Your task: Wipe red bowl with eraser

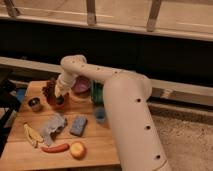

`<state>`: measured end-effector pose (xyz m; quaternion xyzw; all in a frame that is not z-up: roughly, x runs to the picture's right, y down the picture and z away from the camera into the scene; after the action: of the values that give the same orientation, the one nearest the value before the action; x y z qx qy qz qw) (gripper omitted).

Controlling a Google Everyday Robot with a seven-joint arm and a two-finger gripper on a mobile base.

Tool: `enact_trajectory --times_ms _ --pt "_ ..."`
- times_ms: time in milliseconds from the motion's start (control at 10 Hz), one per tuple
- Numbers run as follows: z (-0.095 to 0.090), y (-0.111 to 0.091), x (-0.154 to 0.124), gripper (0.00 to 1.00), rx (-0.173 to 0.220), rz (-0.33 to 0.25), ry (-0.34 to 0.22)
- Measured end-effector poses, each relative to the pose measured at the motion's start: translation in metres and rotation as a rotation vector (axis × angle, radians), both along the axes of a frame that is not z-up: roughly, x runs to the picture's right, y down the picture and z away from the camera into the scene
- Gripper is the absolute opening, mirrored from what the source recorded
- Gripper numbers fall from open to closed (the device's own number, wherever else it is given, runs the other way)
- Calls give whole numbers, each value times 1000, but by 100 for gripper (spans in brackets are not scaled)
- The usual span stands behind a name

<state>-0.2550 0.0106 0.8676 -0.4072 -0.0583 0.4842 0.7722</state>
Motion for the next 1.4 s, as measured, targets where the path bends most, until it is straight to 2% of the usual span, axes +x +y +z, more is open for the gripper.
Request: enact_trajectory --times_ms 200,500,700,800,1000,1200,1400 --pt "-13 -11 4 0 20 -1 -8" --pt "-31 -9 31 0 16 -16 4" --pt "-31 -13 48 0 15 -6 43" --pt "-29 -22 51 0 24 0 53" --pt "-22 -38 41 0 41 -8 52" --pt "-17 -47 13 0 54 -34 22" --pt "-19 -40 -11 0 38 -56 -28"
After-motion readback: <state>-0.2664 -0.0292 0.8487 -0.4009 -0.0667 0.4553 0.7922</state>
